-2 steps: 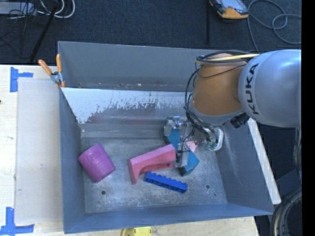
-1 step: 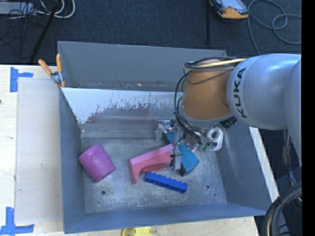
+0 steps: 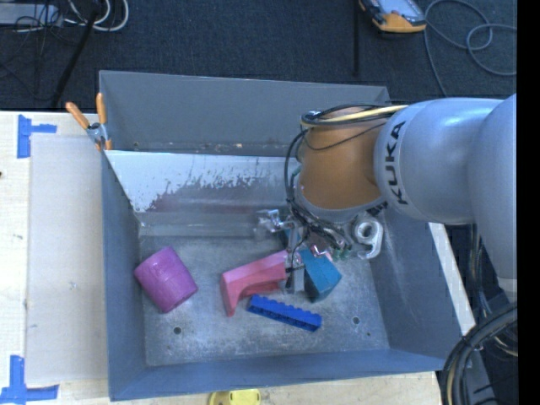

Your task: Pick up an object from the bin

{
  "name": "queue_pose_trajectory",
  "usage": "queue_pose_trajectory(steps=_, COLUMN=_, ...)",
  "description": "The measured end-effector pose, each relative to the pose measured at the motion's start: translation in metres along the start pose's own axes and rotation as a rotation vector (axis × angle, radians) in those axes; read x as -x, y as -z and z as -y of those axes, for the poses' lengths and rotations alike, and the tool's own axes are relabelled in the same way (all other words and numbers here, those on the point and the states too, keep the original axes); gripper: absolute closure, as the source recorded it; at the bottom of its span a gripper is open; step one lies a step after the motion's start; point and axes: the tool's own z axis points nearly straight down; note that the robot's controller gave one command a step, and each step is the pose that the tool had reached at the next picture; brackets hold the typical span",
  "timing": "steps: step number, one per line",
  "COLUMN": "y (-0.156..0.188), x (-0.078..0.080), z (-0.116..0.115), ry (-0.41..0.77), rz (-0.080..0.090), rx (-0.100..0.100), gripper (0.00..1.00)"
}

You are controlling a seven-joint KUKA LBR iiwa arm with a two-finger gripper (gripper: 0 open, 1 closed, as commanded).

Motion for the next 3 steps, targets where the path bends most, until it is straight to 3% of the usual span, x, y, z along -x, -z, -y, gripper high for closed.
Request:
queue_pose_trajectory(steps=1, y=-0.036, x=-0.012, z=-0.011, ry=-0.17, rz=-0.002, rx=-0.002, gripper=0.0)
queue_pose_trajectory(steps=2, y=-0.035, x=-0.004, z=0.0, ry=0.128, rz=0.002, rx=0.006, gripper=1.0)
queue_pose_trajectory(steps=3, y=-0.035, x=-0.004, z=0.0, ry=0.128, rz=0.002, rx=0.006, gripper=1.0)
